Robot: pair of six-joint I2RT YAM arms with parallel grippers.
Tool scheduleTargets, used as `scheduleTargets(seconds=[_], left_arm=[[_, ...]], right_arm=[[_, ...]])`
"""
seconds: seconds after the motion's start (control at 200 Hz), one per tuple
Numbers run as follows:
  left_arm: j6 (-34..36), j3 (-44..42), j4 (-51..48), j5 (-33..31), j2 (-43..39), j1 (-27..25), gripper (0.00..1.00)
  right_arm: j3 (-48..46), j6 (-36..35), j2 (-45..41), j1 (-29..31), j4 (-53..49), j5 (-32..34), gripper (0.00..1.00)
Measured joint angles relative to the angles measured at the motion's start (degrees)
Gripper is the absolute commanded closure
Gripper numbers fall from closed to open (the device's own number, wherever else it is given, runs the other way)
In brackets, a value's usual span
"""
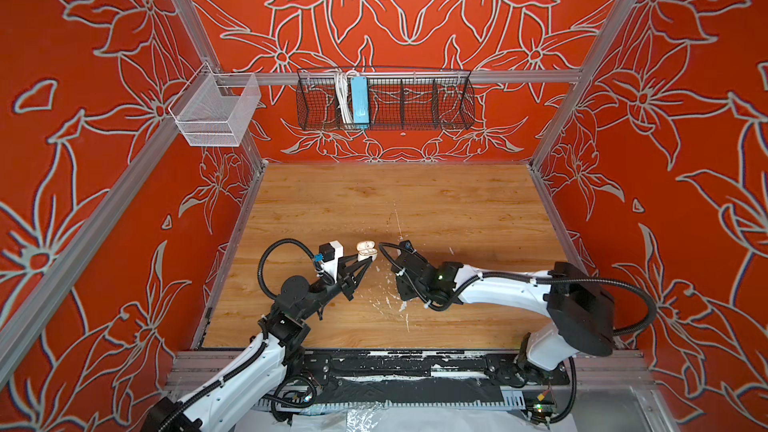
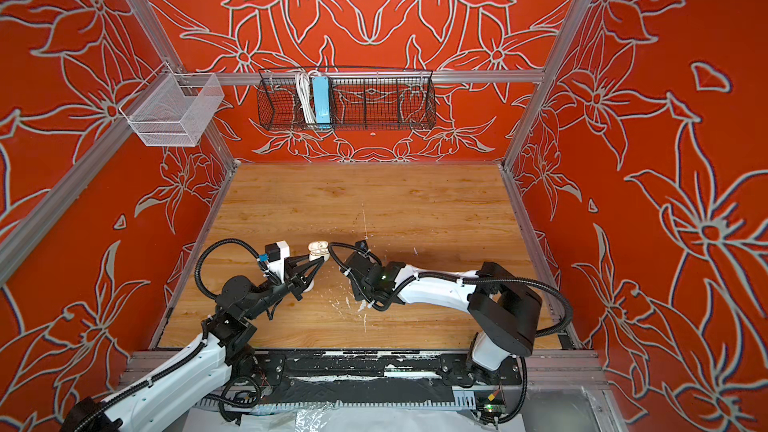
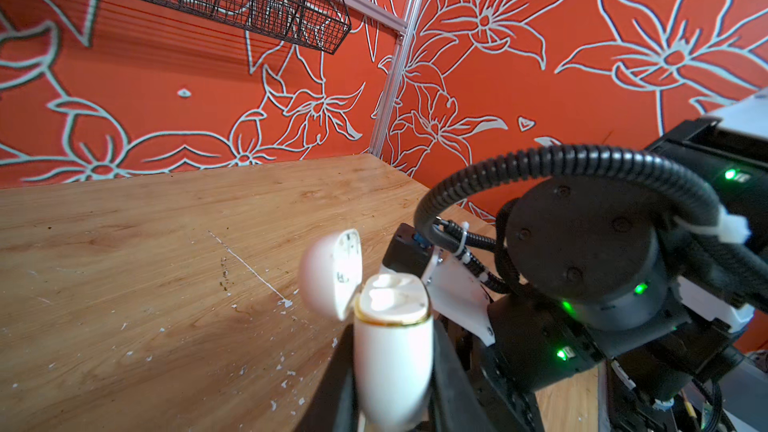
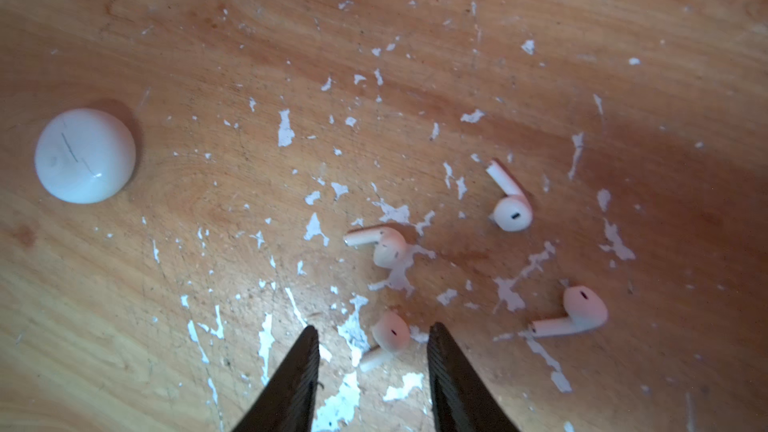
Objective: Insert the wireless bluetooth earbuds into the charging case
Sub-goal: 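Lower the right gripper toward the nearest white earbud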
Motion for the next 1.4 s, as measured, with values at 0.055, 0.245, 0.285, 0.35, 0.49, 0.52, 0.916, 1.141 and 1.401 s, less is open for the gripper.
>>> scheduleTargets(seconds=[0.055,0.245,0.285,0.35,0.49,0.52,0.916,1.141,1.401], left_arm=[[0.2,0.0,-0.11,0.02,-0.46,-0.02,1.0],[0.15,0.09,-2.75,-2.8,-3.1,-0.02,1.0],[0.11,0.09,-3.87,-4.02,-3.61,-0.02,1.0],[-0.04,0.11,-5.4,-5.9,-4.26,-0.02,1.0],[-0.15,0.11,-7.06,-8.11,-4.68,-0.02,1.0],[-0.17,0.11,-7.19,-8.31,-4.68,-0.02,1.0],[-0.15,0.11,-8.57,-9.01,-4.98,-0.02,1.0],[-0.09,0.26,-8.66,-8.98,-4.79,-0.02,1.0],[-0.09,0.59,-8.66,-8.98,-4.28,-0.02,1.0]], right_arm=[[0.63,0.0,1.07,0.02,-0.61,0.11,0.54],[2.49,0.02,5.81,0.02,-2.91,1.2,0.56],[2.6,0.07,6.54,0.02,-3.06,1.57,0.56],[2.62,0.13,7.08,0.02,-3.69,2.19,0.56],[2.62,0.37,7.32,0.04,-4.79,4.04,0.56],[2.62,0.46,7.32,0.04,-4.96,4.39,0.56],[1.77,1.11,6.56,0.61,-6.62,6.58,0.56],[1.16,1.2,4.96,1.42,-6.67,6.49,0.5],[2.91,1.05,6.21,1.95,-7.39,6.4,0.47]])
